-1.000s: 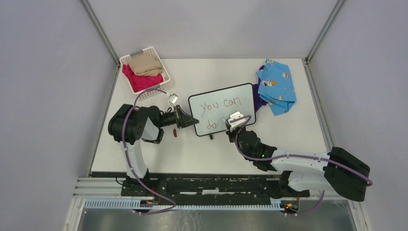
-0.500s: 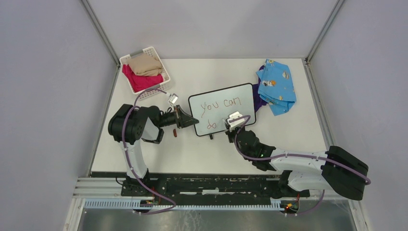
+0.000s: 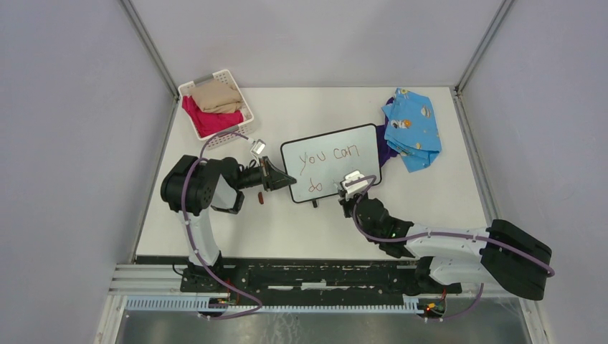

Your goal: Write a sentence on the whiteboard

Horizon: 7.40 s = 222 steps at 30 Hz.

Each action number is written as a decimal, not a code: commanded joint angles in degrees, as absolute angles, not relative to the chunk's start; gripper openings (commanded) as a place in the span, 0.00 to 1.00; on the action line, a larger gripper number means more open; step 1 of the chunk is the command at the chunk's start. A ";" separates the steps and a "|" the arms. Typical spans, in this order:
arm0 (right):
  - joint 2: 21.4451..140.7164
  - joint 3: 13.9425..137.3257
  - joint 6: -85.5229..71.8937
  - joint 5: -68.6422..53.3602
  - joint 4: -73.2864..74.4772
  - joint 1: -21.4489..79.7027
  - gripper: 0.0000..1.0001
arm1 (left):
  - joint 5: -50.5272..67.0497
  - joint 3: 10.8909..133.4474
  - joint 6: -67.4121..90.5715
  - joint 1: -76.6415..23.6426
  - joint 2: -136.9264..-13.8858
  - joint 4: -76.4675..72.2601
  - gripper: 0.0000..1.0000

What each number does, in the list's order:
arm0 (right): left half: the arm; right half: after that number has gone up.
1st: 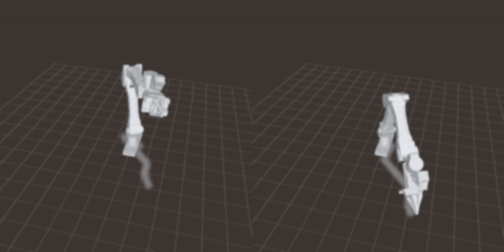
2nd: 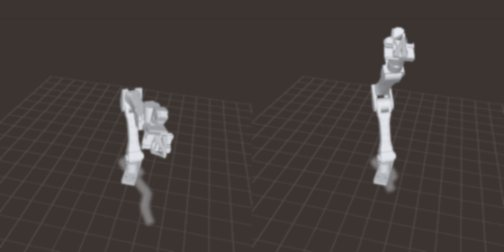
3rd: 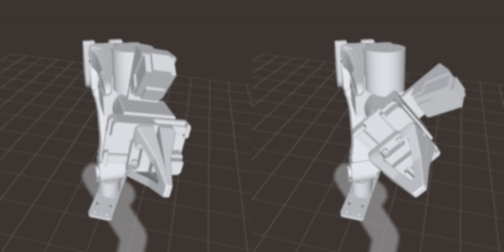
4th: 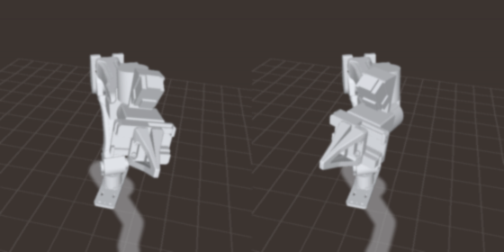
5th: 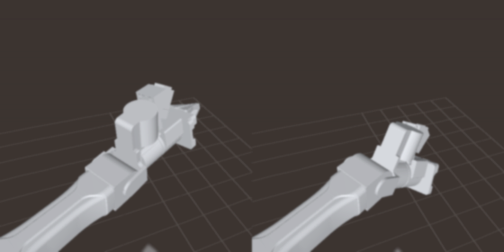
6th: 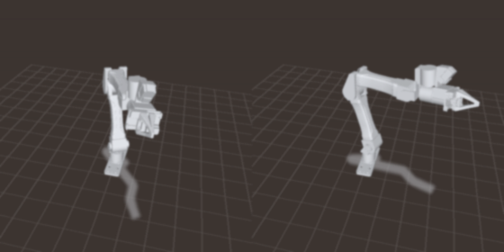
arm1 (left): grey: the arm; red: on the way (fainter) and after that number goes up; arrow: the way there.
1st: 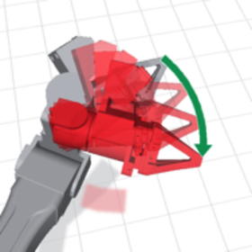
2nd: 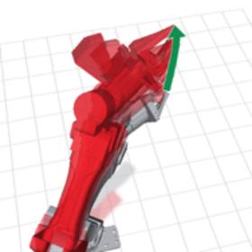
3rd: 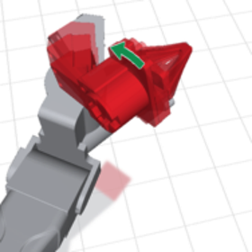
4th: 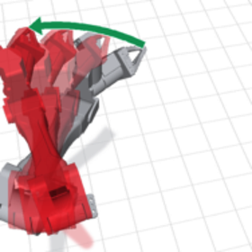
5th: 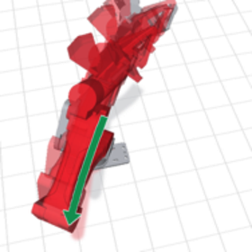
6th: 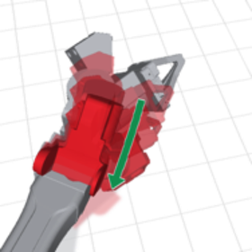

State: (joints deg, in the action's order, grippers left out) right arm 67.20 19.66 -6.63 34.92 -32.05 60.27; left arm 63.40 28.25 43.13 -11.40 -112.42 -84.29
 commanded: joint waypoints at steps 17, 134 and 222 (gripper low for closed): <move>64.48 18.13 -8.34 36.15 -31.83 60.16 0.00 | 64.07 28.95 39.90 -12.13 -111.36 -77.79 0.02; 61.41 14.78 -12.05 27.95 -30.94 52.03 0.00 | 63.79 30.10 35.82 -12.48 -109.82 -69.71 0.02; 57.63 20.54 -9.79 32.42 -28.56 50.11 0.00 | 62.67 33.44 24.70 -13.80 -106.83 -50.36 0.02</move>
State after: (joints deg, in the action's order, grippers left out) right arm 56.93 18.24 -10.39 31.14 -26.04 50.57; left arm 64.93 33.82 27.16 -12.73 -105.91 -57.30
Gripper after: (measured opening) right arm 0.176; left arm 0.192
